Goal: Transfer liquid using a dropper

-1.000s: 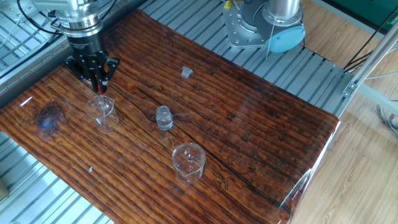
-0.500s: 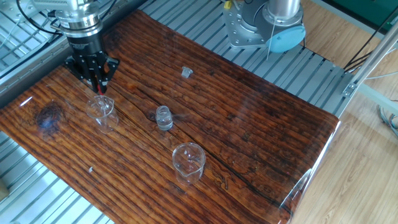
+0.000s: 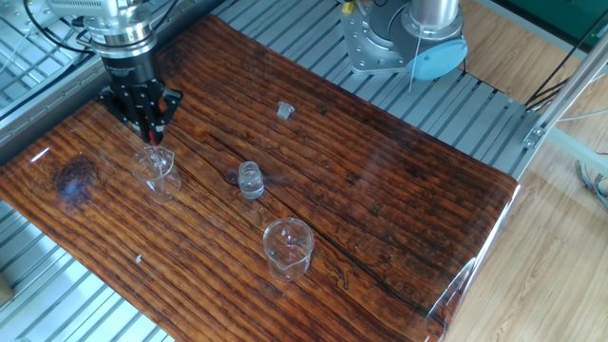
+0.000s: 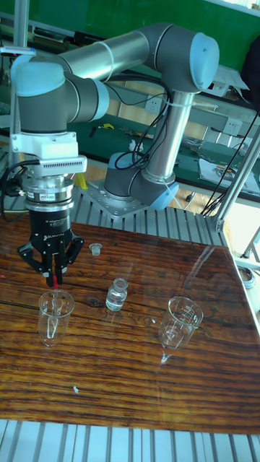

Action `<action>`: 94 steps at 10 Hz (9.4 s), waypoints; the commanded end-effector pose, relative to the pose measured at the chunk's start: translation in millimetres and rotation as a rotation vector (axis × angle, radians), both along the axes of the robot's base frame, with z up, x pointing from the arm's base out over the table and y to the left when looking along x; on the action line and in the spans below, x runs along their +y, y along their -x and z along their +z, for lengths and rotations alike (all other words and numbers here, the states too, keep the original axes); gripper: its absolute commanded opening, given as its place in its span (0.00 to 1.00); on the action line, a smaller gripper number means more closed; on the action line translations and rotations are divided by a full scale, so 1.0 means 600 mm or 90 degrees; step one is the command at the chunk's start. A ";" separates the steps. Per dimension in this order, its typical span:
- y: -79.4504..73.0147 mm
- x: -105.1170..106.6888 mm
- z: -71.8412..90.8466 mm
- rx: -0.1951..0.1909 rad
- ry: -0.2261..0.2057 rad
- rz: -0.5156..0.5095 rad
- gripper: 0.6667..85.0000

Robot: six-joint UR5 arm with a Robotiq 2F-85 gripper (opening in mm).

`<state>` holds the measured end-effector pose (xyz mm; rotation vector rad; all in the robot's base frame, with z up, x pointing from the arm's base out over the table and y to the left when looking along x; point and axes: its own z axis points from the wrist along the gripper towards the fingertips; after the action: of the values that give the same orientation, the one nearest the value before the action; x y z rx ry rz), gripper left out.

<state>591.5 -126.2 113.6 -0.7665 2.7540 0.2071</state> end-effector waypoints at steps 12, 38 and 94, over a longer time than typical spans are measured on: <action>-0.006 0.017 0.040 0.004 0.019 -0.009 0.23; -0.011 0.033 0.071 0.039 0.108 -0.040 0.20; 0.020 0.031 0.105 0.021 0.173 0.000 0.02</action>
<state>576.8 -106.5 175.4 -0.8203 2.8621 -0.1556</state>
